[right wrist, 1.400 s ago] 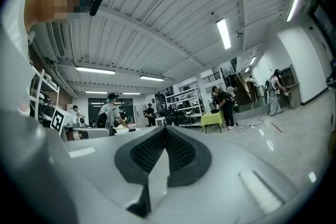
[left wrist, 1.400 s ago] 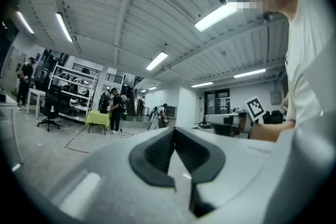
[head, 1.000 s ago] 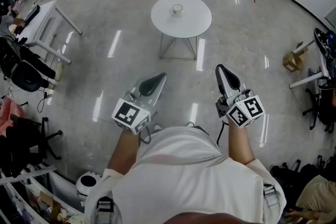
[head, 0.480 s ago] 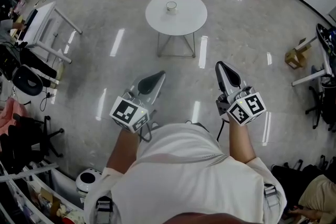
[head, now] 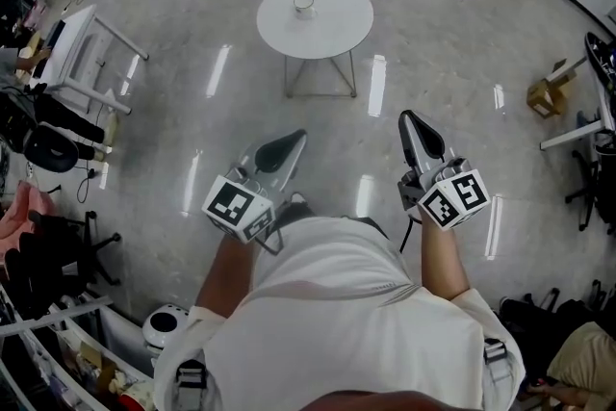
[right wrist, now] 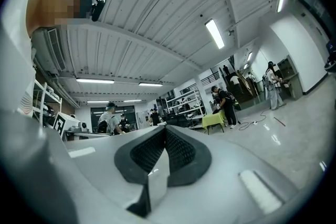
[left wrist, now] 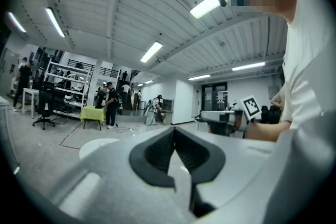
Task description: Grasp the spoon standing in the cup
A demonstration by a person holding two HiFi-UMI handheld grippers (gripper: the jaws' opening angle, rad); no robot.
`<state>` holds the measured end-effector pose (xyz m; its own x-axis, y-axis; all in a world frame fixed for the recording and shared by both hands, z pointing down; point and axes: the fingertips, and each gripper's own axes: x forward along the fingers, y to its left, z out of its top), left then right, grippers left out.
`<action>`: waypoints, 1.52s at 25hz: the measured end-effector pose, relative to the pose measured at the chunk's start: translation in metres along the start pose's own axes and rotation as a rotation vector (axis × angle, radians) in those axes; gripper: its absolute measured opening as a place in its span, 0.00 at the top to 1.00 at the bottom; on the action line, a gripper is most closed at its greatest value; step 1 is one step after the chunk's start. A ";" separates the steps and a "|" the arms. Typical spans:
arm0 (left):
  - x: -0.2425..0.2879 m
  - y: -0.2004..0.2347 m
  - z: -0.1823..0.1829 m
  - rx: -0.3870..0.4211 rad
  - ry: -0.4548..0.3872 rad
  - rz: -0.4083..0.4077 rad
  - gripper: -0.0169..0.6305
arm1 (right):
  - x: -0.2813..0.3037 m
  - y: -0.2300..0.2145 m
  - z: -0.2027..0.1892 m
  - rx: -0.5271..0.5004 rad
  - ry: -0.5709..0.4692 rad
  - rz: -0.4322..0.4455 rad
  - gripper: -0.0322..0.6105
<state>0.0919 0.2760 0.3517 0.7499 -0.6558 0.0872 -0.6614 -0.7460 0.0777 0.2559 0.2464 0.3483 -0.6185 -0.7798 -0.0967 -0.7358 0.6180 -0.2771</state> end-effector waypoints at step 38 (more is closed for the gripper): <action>0.093 0.373 0.013 -0.090 -0.052 0.017 0.97 | 0.384 -0.080 -0.032 -0.130 0.220 -0.029 0.94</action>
<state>-0.0849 -0.0642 0.3763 0.7366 -0.6753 0.0383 -0.6710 -0.7226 0.1661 0.0687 -0.0992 0.3641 -0.6314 -0.7655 0.1237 -0.7745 0.6145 -0.1503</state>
